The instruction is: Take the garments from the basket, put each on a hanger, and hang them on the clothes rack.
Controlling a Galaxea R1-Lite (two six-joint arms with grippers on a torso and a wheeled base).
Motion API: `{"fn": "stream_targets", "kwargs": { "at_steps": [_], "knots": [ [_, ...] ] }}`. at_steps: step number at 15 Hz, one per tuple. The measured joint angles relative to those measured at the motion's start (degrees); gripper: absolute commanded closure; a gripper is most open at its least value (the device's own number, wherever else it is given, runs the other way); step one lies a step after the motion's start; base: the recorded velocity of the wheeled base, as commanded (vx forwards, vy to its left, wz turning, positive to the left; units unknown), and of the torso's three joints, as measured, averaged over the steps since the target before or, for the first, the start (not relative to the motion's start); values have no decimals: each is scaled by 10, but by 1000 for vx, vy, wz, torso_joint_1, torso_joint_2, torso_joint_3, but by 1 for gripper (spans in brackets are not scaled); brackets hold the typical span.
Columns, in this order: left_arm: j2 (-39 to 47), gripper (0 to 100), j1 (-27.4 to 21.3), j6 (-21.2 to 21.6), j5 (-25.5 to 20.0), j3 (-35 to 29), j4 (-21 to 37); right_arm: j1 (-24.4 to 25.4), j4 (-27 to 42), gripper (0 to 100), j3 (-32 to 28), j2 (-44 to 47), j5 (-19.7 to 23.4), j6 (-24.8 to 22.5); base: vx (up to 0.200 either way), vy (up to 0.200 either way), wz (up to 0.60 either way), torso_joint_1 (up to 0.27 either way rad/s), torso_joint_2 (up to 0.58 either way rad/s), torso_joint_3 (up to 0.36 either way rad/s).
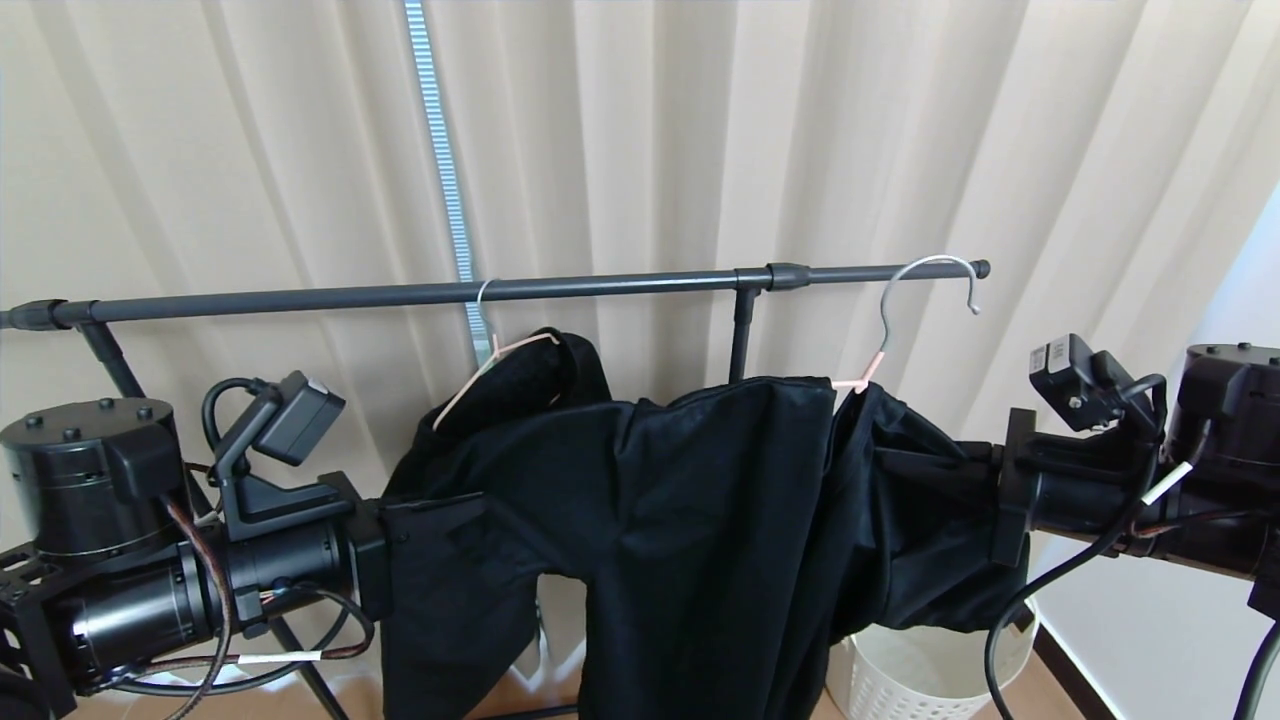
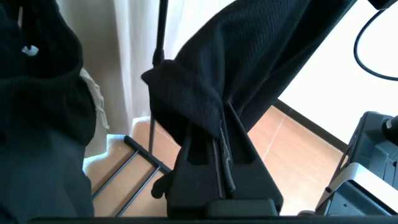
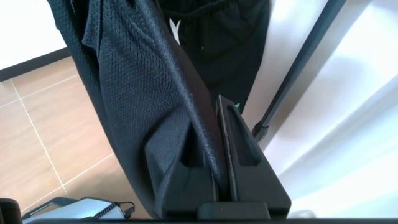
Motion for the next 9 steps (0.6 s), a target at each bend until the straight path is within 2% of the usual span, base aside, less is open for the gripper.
{"fn": "stream_targets", "kwargs": {
  "at_steps": [9],
  "knots": [
    [-4,100,43,4,1,6,0,-52,1,100,-13,-13,13,0,0,0,0,0,0,0]
  ]
}}
